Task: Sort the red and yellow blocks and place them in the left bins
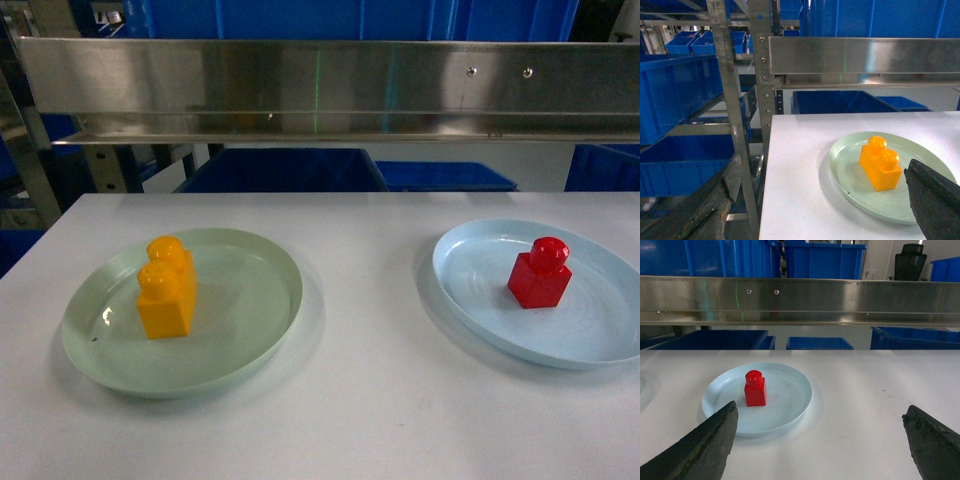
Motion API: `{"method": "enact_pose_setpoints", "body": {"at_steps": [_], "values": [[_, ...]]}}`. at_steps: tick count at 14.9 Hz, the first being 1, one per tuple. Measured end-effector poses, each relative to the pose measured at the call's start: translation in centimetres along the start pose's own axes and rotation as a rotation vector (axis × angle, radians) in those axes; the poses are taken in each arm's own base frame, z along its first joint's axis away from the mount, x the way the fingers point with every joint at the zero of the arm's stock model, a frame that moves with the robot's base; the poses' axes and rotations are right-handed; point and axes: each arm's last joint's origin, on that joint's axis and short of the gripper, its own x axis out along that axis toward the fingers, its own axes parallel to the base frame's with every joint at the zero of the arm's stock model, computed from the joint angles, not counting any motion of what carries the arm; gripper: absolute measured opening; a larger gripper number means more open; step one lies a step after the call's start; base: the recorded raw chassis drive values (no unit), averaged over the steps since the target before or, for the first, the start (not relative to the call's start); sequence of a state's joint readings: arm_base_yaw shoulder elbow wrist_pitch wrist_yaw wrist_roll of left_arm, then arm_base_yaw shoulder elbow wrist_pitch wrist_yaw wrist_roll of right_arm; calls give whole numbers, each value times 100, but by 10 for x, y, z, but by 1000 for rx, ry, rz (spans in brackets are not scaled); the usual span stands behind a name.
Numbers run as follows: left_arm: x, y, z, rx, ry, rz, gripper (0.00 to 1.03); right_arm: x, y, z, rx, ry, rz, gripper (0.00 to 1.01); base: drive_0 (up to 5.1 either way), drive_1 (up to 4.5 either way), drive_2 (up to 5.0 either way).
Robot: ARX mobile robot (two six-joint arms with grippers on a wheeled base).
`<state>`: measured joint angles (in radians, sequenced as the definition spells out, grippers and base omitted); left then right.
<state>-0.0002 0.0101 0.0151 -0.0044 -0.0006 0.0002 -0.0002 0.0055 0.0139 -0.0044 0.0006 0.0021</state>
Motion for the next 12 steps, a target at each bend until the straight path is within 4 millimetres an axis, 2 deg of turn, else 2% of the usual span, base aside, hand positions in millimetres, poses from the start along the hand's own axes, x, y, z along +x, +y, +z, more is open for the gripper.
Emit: {"method": "enact_pose_setpoints", "body": {"at_steps": [11, 12], "values": [[0, 0, 0, 0, 0, 0, 98, 0, 0, 0, 0, 0, 0, 98, 0, 0, 0], [3, 1, 5, -22, 142, 22, 98, 5, -1, 0, 30, 62, 39, 98, 0, 0, 0]]}}
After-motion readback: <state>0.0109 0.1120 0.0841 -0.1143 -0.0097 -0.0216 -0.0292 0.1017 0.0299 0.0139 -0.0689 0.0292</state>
